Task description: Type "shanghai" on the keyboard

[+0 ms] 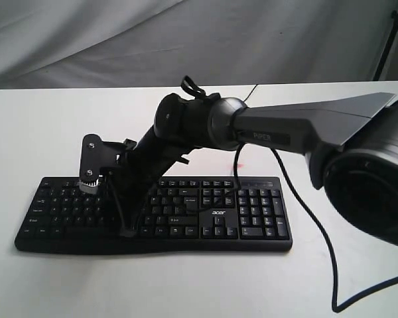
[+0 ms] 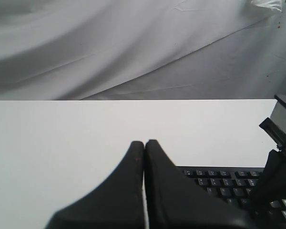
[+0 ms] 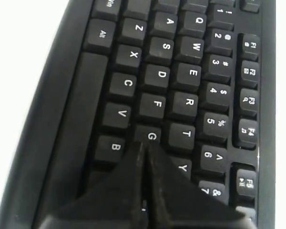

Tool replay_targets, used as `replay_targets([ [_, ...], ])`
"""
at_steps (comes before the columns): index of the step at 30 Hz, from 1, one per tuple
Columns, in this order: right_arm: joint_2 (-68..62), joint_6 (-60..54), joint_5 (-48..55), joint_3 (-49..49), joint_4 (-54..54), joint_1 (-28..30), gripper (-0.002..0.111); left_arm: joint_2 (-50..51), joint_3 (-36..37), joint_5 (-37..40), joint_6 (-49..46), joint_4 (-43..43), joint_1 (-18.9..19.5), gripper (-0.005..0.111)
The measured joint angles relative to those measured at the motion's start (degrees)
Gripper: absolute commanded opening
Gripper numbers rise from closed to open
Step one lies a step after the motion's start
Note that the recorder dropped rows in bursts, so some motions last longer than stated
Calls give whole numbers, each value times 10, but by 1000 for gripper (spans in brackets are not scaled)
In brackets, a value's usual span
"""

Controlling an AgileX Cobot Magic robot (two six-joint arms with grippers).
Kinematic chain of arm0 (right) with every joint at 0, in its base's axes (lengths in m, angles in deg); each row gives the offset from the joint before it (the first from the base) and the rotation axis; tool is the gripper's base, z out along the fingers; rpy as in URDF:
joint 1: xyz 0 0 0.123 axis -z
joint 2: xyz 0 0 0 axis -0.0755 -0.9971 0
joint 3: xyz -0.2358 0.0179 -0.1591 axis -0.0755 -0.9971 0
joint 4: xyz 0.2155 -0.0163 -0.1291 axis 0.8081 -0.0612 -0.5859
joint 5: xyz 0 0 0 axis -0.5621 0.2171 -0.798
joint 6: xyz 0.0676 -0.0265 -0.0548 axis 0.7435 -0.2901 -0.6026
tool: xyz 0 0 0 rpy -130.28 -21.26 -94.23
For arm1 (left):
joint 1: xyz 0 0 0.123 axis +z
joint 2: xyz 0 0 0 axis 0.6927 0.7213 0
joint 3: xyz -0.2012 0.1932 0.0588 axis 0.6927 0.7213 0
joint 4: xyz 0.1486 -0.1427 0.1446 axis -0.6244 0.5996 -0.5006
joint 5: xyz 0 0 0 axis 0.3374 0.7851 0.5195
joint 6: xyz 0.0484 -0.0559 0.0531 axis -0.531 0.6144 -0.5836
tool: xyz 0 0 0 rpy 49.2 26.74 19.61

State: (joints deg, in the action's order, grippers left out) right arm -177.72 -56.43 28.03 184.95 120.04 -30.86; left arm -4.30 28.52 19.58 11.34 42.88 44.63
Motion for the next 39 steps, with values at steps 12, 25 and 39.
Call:
replay_targets([
  [12, 10, 0, 0, 0, 0, 0, 0, 0, 0, 0, 0, 0, 0, 1],
  [25, 10, 5, -3, 0, 6, 0, 0, 0, 0, 0, 0, 0, 0, 1],
  [39, 7, 101, -68, 38, 6, -50, 0, 0, 0, 0, 0, 0, 0, 1],
])
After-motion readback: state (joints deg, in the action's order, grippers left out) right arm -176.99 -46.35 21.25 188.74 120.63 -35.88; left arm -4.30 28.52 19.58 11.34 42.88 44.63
